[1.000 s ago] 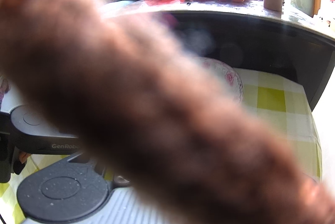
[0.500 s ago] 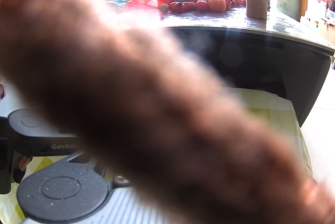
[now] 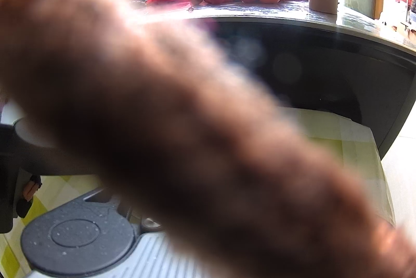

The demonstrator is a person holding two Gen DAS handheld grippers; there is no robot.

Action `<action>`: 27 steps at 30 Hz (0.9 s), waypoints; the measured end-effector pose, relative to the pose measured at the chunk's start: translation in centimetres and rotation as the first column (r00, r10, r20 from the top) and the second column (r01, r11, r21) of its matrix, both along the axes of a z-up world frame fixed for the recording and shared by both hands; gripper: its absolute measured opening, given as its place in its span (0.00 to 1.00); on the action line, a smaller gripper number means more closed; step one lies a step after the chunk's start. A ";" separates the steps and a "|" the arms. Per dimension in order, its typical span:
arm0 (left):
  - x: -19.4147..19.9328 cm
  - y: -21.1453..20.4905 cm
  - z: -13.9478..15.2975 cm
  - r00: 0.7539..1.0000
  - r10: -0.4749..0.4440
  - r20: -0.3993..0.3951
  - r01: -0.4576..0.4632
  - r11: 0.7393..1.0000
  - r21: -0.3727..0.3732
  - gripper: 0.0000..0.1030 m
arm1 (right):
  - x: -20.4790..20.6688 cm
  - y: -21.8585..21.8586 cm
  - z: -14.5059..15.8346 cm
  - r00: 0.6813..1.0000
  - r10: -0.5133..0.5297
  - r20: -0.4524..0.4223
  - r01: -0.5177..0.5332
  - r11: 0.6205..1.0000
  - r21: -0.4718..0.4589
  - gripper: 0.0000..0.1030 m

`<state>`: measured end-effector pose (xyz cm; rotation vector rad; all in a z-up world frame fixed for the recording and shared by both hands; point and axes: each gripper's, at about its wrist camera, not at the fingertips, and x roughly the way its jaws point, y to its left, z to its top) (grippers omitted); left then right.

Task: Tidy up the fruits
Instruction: 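Open both tools over the plate, dropping the tomato and tangerine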

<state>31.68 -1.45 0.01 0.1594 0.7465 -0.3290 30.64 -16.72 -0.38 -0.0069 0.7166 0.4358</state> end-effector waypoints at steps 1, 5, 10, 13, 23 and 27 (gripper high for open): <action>0.2 0.0 -0.1 1.000 0.001 0.002 -0.001 1.000 -0.003 0.49 | 0.1 0.1 -0.1 1.000 0.002 0.005 -0.002 1.000 -0.003 0.35; 0.8 0.0 -0.6 1.000 -0.001 0.001 0.001 1.000 0.002 0.49 | 0.8 0.3 -0.6 1.000 0.003 0.008 -0.003 1.000 -0.006 0.35; 1.6 0.0 -0.4 1.000 0.004 0.009 -0.004 1.000 0.000 0.49 | 1.5 0.2 -1.1 1.000 -0.004 0.007 0.004 1.000 -0.008 0.35; 1.8 -0.2 -0.4 1.000 -0.003 0.012 0.003 1.000 0.000 0.50 | 1.8 0.3 -1.3 1.000 -0.001 0.002 0.001 1.000 -0.014 0.35; 1.5 0.2 0.2 1.000 0.008 0.024 -0.008 1.000 -0.002 0.60 | 1.9 0.1 -1.0 1.000 -0.014 0.028 0.015 1.000 -0.016 0.36; 0.8 0.7 0.7 1.000 0.018 0.019 -0.019 1.000 0.020 0.66 | 1.8 0.0 -0.4 0.999 -0.024 0.045 0.024 1.000 -0.012 0.36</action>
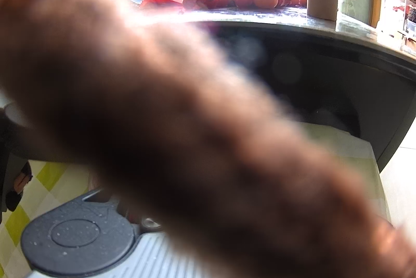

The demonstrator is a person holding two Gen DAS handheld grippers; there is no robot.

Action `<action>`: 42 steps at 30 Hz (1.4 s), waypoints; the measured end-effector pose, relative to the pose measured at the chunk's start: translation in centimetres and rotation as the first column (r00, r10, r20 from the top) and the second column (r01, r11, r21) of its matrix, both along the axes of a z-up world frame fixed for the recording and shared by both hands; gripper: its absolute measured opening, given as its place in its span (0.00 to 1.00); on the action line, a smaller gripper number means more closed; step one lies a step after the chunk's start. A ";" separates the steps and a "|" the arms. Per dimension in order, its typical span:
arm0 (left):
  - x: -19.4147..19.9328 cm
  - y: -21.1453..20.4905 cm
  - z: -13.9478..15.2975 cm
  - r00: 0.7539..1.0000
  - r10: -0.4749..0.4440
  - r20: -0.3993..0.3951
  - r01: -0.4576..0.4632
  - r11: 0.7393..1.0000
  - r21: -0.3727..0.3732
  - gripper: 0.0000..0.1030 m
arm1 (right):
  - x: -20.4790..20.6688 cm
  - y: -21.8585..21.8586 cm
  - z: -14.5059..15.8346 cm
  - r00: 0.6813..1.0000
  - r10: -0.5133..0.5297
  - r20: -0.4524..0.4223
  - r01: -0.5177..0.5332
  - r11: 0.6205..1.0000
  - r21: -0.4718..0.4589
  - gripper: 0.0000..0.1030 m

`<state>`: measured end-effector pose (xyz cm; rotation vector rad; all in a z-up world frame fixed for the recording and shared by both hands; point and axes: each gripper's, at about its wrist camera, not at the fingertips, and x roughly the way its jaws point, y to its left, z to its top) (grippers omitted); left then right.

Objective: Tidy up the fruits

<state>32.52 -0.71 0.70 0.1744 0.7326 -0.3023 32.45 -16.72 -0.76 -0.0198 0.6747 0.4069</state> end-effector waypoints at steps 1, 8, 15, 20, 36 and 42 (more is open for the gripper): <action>-0.2 0.2 0.2 1.000 0.001 0.000 -0.001 1.000 0.005 0.69 | -0.1 0.0 0.2 1.000 -0.005 0.006 0.005 1.000 0.003 0.36; -2.6 1.4 2.0 1.000 0.029 0.006 -0.029 1.000 0.006 0.80 | -1.0 -0.8 2.7 0.997 -0.064 0.032 0.062 0.997 0.043 0.38; -5.9 1.6 3.4 0.998 0.065 0.001 -0.065 0.998 -0.023 0.86 | -4.2 -2.0 5.0 0.993 -0.119 0.016 0.118 0.991 0.057 0.39; -9.0 1.0 4.1 0.995 0.094 0.024 -0.093 0.995 -0.022 0.94 | -8.0 -3.2 5.6 0.989 -0.150 -0.006 0.150 0.987 0.057 0.39; -16.6 0.7 3.7 0.982 0.188 -0.020 -0.189 0.981 -0.051 1.00 | -17.4 -4.5 5.7 0.972 -0.185 -0.143 0.208 0.964 0.164 0.39; -18.9 1.2 3.6 0.972 0.228 -0.058 -0.232 0.969 -0.087 1.00 | -20.0 -4.1 5.8 0.973 -0.170 -0.159 0.196 0.965 0.172 0.39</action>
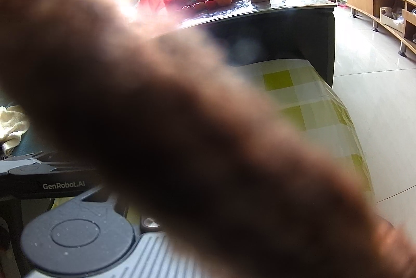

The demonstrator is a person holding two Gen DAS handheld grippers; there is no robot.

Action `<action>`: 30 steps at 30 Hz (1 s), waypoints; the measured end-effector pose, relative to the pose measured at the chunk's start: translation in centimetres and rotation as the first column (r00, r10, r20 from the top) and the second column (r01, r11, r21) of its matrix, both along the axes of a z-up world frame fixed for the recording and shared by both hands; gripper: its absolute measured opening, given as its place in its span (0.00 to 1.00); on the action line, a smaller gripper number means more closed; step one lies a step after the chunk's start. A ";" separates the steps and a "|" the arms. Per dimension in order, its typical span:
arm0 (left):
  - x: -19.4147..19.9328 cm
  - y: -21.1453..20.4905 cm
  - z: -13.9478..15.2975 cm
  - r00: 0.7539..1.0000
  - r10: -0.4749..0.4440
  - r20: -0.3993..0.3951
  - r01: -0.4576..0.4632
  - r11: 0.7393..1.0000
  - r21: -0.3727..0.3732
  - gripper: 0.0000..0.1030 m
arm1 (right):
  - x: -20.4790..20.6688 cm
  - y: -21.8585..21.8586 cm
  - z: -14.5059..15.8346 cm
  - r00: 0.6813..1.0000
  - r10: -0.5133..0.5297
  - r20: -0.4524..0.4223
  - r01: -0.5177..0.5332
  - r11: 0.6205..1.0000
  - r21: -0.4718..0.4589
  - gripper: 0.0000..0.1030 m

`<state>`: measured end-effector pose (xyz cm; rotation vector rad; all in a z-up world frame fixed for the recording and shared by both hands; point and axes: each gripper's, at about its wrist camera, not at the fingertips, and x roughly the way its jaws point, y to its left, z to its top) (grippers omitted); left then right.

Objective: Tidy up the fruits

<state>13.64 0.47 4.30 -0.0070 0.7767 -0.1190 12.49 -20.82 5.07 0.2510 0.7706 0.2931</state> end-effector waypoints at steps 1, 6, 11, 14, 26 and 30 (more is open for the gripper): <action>-0.4 -0.1 0.1 1.000 0.007 0.004 -0.007 1.000 0.009 1.00 | -0.4 0.1 0.0 1.000 0.000 0.000 0.000 1.000 0.001 0.39; -2.0 -0.3 0.1 1.000 0.002 0.011 -0.002 0.999 0.048 1.00 | -1.9 0.3 0.2 1.000 0.006 0.003 -0.006 1.000 0.008 0.40; -3.2 -0.3 -0.3 1.000 0.001 -0.002 -0.001 0.999 0.053 1.00 | -3.1 0.5 0.0 1.000 0.014 -0.002 -0.014 1.000 0.006 0.40; -3.7 -0.4 -0.4 1.000 0.001 -0.005 0.000 0.998 0.055 1.00 | -3.7 0.5 -0.2 1.000 0.013 -0.010 -0.013 1.000 0.003 0.40; -5.7 -1.5 -0.5 1.000 -0.011 0.011 0.009 0.993 0.117 1.00 | -6.1 0.2 -1.0 0.999 0.007 -0.036 -0.007 1.000 -0.001 0.40; -6.3 -2.0 -0.9 1.000 -0.019 -0.009 0.020 0.989 0.144 1.00 | -6.7 0.2 -1.1 0.999 0.011 -0.041 -0.011 1.000 -0.002 0.40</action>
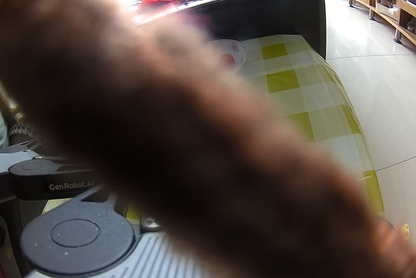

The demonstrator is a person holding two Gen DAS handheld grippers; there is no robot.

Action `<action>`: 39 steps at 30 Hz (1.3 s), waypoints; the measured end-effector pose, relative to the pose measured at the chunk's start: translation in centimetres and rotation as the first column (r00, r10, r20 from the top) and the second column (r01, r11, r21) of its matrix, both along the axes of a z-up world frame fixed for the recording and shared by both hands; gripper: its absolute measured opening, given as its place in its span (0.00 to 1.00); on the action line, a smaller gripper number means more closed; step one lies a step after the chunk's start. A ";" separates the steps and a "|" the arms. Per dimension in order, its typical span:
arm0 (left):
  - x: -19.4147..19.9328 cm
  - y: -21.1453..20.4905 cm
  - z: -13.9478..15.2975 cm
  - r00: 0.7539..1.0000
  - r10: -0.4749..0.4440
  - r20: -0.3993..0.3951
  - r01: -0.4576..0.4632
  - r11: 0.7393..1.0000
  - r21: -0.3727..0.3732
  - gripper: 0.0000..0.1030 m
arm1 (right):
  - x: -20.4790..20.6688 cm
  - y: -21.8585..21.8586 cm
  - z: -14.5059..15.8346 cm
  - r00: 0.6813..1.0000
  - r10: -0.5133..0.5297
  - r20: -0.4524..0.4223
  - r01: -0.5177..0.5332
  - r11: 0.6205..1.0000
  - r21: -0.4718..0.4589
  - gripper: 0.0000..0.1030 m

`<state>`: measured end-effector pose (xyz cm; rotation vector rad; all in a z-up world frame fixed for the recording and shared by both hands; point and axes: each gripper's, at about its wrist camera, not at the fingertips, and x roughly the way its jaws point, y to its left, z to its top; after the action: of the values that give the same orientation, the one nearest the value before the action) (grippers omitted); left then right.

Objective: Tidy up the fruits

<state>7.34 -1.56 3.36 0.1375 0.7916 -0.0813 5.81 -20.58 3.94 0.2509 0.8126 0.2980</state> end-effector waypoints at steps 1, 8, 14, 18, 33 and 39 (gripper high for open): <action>-0.1 0.0 -0.1 1.000 0.007 -0.011 -0.007 1.000 -0.008 1.00 | -0.1 0.1 0.0 1.000 0.004 0.001 -0.004 1.000 -0.003 0.40; -0.8 -0.1 -0.4 1.000 0.000 -0.029 0.000 1.000 -0.018 1.00 | -0.6 0.5 -0.3 1.000 0.012 -0.011 -0.012 1.000 -0.017 0.40; -1.0 0.4 -0.5 0.999 0.017 -0.044 -0.020 0.997 -0.068 1.00 | -1.0 0.7 -0.4 1.000 0.012 -0.014 -0.013 1.000 -0.021 0.40; -1.0 0.7 -0.4 0.998 0.023 -0.051 -0.027 0.995 -0.091 1.00 | -1.2 0.8 -0.6 1.000 0.016 -0.022 -0.016 1.000 -0.020 0.40; -1.4 0.5 -0.6 0.997 0.030 -0.067 -0.036 0.995 -0.088 1.00 | -1.2 0.9 -0.8 0.999 0.021 -0.026 -0.021 1.000 -0.012 0.40; -1.3 0.5 -0.8 0.997 0.029 -0.069 -0.035 0.996 -0.085 1.00 | -1.2 0.9 -1.0 0.999 0.019 -0.032 -0.020 1.000 -0.012 0.40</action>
<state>5.99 -1.07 2.61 0.0405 0.8563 -0.0896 4.63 -19.64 2.98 0.2365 0.8489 0.3078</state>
